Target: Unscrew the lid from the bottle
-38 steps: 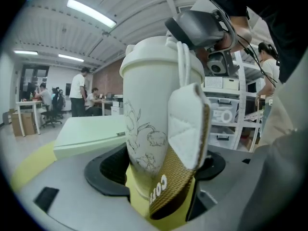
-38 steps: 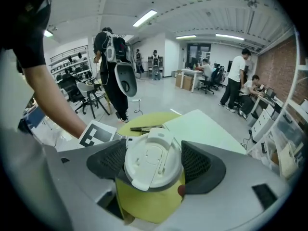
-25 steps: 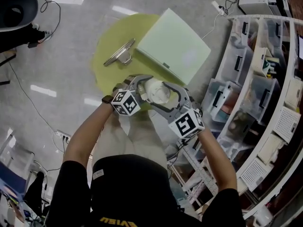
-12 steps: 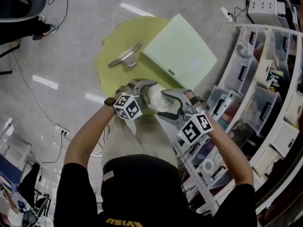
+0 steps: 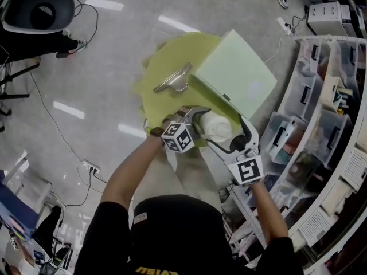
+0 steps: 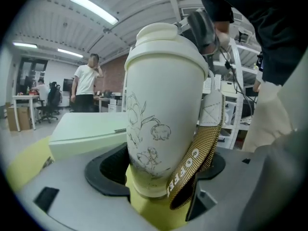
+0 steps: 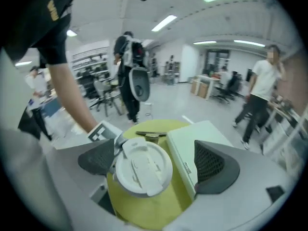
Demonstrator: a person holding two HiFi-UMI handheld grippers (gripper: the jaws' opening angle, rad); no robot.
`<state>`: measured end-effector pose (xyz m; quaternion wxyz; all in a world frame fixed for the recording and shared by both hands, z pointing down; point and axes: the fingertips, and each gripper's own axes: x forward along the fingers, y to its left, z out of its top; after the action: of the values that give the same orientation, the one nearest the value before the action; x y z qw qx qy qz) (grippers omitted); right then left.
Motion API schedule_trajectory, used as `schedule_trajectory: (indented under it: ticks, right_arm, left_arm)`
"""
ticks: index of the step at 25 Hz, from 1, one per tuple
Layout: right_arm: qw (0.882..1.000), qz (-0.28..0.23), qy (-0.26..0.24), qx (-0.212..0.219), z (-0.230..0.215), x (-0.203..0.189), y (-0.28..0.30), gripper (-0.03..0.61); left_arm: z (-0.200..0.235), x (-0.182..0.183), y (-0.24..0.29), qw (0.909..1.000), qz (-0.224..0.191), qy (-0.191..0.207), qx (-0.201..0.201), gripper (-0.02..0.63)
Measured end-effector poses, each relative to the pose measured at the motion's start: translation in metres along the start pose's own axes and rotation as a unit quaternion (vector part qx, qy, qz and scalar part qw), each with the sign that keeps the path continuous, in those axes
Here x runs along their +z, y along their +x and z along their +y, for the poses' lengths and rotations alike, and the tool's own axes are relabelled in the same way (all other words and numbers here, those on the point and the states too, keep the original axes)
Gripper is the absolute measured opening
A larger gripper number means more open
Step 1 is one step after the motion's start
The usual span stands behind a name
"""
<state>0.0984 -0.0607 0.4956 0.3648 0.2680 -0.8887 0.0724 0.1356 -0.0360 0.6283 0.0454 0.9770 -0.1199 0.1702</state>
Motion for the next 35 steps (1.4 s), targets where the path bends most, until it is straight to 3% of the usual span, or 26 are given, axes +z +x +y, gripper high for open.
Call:
schedule_trajectory:
  ticks: [2,5,7,9,16,22,35]
  right_arm:
    - [0.992,-0.021,0.090,-0.090,-0.006,0.003,0.002,0.501]
    - [0.964,-0.016,0.195,-0.182,-0.011,-0.009,0.000,0.437]
    - [0.945,-0.015,0.248,-0.212,-0.012,-0.012,-0.001,0.425]
    - [0.939,-0.020,0.268,-0.216,-0.009,-0.010,0.001,0.376]
    - [0.947,-0.028,0.251,-0.200,-0.011,-0.014,0.000,0.364]
    - [0.961,-0.019,0.219,-0.168,-0.010,-0.016,0.000,0.354]
    - [0.994,0.012,0.107,-0.035,0.000,-0.014,0.007,0.351]
  left_arm:
    - [0.003,-0.003,-0.002,1.0000,0.004,-0.001,-0.002,0.383]
    - [0.002,-0.005,0.004,0.9999,0.006,-0.007,-0.005,0.383]
    - [0.002,-0.004,0.005,0.9999,0.007,-0.010,-0.006,0.383]
    - [0.003,-0.004,0.002,0.9998,0.011,-0.010,-0.009,0.383]
    - [0.004,-0.005,0.008,0.9997,0.016,-0.008,-0.016,0.382]
    - [0.005,-0.004,0.010,0.9997,0.016,-0.007,-0.018,0.380]
    - [0.007,-0.008,0.011,0.9997,0.013,-0.005,-0.022,0.379]
